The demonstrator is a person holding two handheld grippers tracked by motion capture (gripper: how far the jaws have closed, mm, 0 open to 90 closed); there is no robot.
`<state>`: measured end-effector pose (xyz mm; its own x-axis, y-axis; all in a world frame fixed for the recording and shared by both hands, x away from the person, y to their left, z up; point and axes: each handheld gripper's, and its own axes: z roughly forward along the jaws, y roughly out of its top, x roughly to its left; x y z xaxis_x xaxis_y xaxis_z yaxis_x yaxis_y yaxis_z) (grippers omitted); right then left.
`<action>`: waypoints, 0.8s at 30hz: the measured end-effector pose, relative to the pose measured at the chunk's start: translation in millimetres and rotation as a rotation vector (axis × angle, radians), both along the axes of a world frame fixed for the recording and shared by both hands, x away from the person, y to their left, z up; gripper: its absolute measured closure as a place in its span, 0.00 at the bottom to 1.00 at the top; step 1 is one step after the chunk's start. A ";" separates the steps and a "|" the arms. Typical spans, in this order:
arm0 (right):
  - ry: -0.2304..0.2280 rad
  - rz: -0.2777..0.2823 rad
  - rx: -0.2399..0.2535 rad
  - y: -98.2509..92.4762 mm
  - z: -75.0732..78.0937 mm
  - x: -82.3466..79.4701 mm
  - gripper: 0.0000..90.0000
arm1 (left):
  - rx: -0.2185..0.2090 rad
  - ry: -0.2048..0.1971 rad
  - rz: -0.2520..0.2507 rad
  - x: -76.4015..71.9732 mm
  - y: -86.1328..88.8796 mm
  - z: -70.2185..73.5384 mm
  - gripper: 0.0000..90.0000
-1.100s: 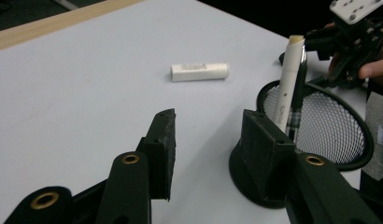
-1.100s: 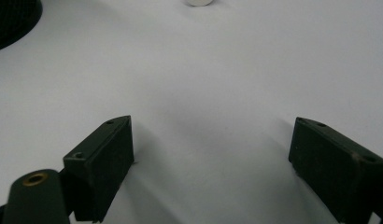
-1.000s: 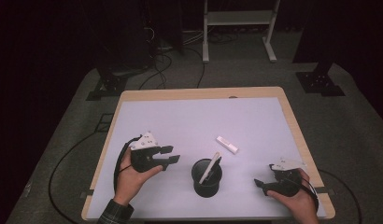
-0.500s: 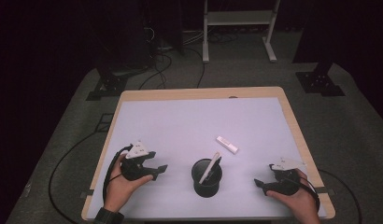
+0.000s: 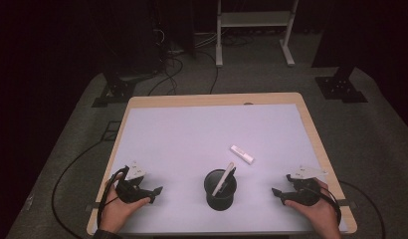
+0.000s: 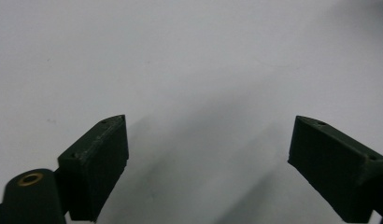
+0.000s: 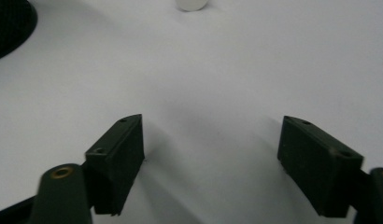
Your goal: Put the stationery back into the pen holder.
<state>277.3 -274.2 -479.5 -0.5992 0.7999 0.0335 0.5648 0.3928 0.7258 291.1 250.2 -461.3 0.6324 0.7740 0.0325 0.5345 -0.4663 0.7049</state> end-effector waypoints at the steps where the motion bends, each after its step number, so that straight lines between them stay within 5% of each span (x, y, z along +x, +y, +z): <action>1: 0.006 0.003 0.005 0.5 0.7 1.5 0.26 | 0.000 0.003 0.003 0.5 1.1 -1.0 0.12; 9: 0.011 0.015 0.000 6.7 12.6 12.8 0.36 | -0.010 0.015 0.013 2.9 5.6 -7.3 0.11; 15: -0.001 0.024 -0.010 13.2 26.0 26.3 0.41 | 0.028 0.003 0.028 3.8 5.8 -11.4 0.11; 24: 0.000 0.046 -0.002 21.3 38.1 42.8 0.50 | -0.005 0.002 0.045 5.6 9.5 -16.1 0.05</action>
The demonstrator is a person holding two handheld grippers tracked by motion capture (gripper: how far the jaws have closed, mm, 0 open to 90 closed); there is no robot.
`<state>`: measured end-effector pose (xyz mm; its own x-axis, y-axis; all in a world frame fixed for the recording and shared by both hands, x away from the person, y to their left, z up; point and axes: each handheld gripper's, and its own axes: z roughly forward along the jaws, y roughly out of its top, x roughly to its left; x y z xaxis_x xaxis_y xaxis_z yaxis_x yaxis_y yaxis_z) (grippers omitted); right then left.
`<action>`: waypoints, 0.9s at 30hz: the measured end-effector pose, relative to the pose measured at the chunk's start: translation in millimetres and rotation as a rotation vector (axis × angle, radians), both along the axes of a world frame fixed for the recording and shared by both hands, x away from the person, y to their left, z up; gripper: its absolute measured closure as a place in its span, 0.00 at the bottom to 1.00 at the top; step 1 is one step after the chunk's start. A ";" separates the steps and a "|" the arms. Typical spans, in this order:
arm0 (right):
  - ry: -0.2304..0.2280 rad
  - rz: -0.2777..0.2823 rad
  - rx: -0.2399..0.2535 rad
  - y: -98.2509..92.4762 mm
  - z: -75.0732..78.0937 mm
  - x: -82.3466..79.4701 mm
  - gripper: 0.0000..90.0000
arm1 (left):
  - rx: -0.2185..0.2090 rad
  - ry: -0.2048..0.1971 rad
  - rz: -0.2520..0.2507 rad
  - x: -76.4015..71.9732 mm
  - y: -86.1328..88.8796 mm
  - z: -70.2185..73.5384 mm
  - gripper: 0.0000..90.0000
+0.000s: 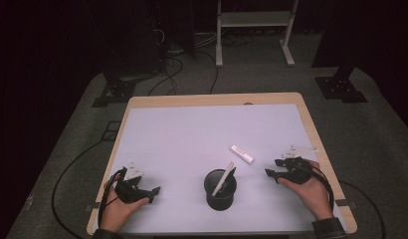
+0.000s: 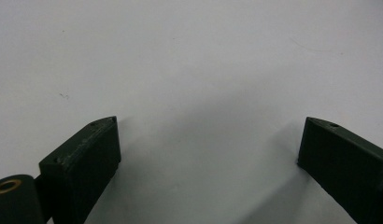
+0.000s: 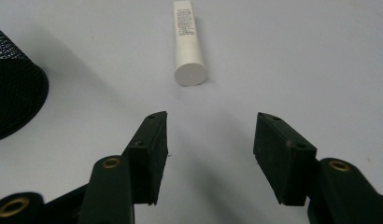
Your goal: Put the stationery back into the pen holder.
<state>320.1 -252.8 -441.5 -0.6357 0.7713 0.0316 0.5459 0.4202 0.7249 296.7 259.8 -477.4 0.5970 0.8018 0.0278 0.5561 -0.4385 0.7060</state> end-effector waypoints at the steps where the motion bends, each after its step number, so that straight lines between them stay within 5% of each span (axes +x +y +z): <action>1: 0.000 0.000 0.000 0.0 0.0 0.0 0.50 | 0.000 0.000 0.000 0.0 0.0 0.0 0.04; 27: 0.043 0.059 -0.047 31.8 17.4 38.4 0.58 | -0.013 -0.001 0.010 0.2 0.6 -1.9 0.02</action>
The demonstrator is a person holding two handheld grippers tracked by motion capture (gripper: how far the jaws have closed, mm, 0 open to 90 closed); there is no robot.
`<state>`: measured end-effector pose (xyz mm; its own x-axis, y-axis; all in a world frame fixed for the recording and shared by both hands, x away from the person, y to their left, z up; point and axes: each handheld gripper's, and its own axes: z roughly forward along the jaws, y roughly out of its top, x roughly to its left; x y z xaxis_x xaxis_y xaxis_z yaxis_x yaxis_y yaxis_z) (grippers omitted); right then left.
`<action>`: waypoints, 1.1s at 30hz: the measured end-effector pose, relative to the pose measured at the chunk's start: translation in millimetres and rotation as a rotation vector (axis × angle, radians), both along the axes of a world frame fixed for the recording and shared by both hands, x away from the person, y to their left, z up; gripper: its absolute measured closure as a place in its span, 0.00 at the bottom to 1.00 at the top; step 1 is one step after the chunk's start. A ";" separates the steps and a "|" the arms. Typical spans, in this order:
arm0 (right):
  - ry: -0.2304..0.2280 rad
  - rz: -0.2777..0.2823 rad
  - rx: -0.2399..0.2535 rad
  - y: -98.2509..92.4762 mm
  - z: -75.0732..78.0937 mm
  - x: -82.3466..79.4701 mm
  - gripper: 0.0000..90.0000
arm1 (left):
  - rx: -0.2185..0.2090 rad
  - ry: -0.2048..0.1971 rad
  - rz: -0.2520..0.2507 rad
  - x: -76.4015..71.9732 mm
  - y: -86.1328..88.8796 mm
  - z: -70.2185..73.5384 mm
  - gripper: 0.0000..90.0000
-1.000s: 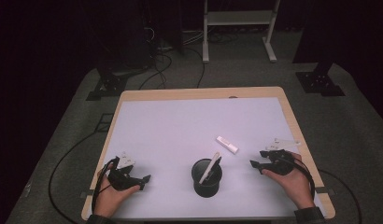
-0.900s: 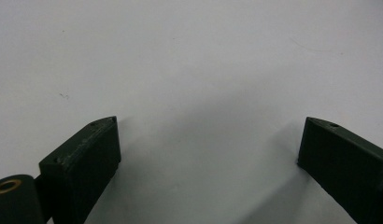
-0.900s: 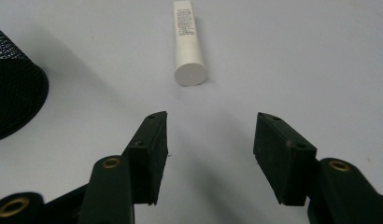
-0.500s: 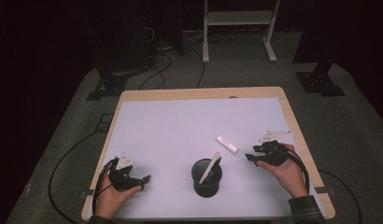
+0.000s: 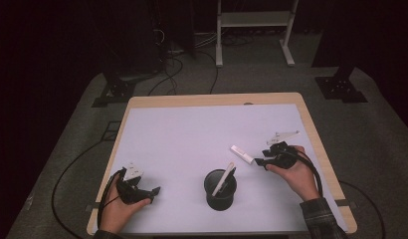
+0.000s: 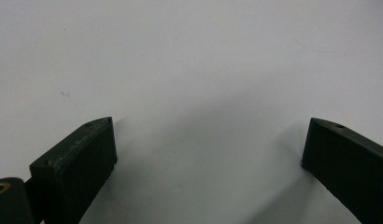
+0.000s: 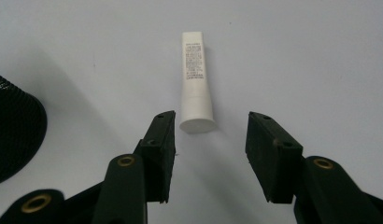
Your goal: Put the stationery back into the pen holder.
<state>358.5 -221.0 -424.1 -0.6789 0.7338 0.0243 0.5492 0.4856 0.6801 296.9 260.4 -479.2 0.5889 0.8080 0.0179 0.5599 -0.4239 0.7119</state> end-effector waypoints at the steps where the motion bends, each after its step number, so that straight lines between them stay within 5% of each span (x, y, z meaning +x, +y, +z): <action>1: 0.001 0.004 -0.003 1.1 0.9 1.5 0.59 | 0.000 0.000 0.000 0.0 0.0 0.0 0.02; 33: 0.089 0.075 -0.089 49.9 6.1 53.1 0.65 | 0.004 -0.004 -0.002 -0.1 0.0 -0.1 0.02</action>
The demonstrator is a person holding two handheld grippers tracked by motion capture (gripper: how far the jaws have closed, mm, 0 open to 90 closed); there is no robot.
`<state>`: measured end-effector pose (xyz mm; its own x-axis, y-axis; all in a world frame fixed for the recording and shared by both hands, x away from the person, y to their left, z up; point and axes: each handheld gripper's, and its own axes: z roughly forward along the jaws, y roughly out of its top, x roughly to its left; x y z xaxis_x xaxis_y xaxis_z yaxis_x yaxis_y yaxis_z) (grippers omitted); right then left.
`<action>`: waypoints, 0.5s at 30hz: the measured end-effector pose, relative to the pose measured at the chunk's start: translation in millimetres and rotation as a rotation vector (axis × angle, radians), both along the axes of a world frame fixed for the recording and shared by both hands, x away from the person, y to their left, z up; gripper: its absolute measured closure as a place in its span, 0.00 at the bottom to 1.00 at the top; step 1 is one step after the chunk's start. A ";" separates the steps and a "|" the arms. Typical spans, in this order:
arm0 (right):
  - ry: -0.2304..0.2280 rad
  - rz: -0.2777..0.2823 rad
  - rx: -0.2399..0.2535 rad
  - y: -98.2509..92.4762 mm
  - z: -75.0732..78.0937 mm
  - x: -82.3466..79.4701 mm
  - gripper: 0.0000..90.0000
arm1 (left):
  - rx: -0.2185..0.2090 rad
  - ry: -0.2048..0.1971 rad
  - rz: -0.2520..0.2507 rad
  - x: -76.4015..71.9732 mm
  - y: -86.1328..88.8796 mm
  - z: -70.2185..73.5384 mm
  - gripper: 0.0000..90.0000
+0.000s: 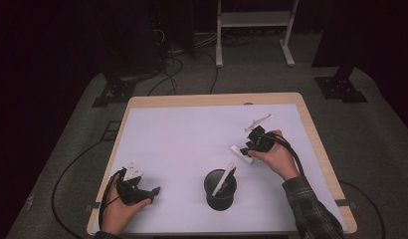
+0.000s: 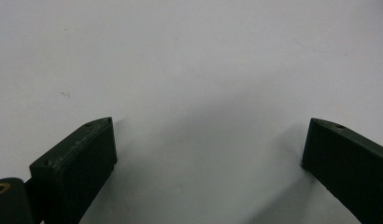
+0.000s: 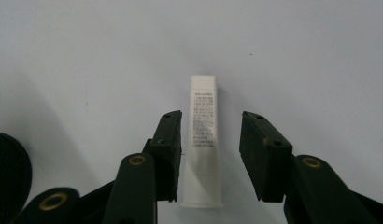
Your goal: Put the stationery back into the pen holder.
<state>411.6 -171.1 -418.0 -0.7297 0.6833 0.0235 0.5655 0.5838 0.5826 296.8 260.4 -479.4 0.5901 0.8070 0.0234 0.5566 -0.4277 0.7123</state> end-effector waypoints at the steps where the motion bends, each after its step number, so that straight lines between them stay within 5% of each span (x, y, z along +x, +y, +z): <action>1: 0.007 0.002 -0.008 3.4 -0.2 2.3 0.65 | -0.001 0.001 0.000 0.1 0.0 0.0 0.02; 15: 0.075 0.035 -0.104 26.8 -5.4 23.6 0.66 | -0.002 0.003 0.000 0.3 0.2 0.0 0.02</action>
